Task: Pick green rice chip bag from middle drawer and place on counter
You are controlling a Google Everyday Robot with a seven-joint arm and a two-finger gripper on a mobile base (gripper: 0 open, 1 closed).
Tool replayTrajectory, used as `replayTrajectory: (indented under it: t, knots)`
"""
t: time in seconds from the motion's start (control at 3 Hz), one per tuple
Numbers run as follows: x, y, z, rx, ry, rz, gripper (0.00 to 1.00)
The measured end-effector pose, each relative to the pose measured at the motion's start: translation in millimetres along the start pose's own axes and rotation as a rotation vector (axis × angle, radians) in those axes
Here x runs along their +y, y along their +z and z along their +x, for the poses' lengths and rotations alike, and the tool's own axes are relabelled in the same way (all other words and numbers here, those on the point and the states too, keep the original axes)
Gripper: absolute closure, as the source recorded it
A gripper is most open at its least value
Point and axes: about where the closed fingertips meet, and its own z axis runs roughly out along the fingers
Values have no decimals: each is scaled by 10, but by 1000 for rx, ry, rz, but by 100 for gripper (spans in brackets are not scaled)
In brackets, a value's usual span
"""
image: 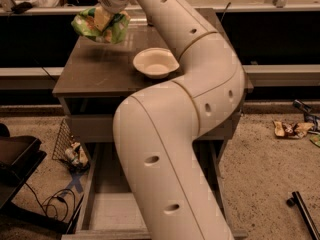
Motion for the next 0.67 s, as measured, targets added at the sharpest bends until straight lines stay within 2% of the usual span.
replayTrajectory:
  t: [0.33, 0.67]
  knots:
    - [-86, -132, -173, -45, -5, 28, 83]
    - [-61, -69, -163, -39, -6, 21, 52]
